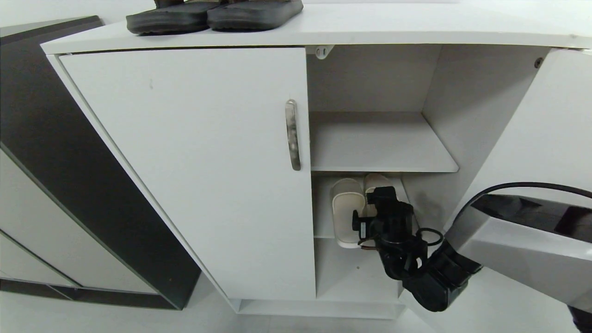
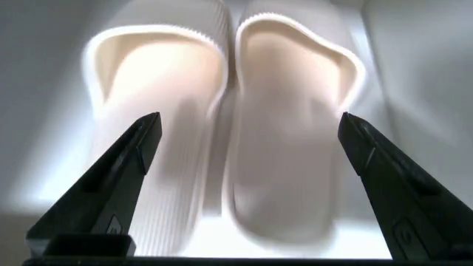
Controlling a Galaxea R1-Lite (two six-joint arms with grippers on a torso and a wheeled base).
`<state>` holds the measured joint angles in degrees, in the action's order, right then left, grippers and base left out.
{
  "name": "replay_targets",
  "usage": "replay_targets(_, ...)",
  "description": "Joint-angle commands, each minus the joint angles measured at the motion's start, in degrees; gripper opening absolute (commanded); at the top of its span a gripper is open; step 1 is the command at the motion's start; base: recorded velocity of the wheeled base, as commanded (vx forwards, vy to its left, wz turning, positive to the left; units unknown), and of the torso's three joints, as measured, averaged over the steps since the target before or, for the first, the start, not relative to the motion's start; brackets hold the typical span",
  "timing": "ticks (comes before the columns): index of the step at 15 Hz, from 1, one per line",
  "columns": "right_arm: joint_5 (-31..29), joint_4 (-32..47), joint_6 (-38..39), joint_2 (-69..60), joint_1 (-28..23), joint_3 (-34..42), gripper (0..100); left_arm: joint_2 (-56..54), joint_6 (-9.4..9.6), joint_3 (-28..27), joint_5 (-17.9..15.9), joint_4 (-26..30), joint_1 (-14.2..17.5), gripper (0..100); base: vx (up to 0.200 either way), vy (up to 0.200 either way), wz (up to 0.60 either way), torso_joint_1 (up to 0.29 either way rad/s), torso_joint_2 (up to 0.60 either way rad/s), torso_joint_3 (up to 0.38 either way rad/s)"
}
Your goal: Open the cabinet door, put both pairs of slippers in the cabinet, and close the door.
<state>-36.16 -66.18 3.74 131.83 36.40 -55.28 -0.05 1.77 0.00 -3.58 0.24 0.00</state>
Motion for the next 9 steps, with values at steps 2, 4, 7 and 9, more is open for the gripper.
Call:
replay_targets(2,0.03,-3.25,0.04,-7.20,3.15,10.11,100,0.05,-0.01,0.00,-0.02,0.02,0.00,0,0.000,0.000,0.00,0.000,0.00,0.000)
replay_targets(4,0.03,-3.34,0.04,-7.29,3.15,10.64,100,0.05,-0.01,0.00,-0.02,0.02,0.00,0,-0.100,0.000,0.00,-0.001,0.00,0.001)
replay_targets(7,0.12,-4.39,0.04,-7.11,3.50,11.69,100,0.05,-0.01,0.00,-0.02,0.02,0.00,0,-0.200,0.000,0.00,0.002,0.01,0.001)
replay_targets(9,0.12,-4.48,0.04,-7.20,3.68,11.78,100,0.05,-0.01,0.00,-0.02,0.02,0.00,0,-0.200,0.000,0.00,-0.005,0.00,0.005)
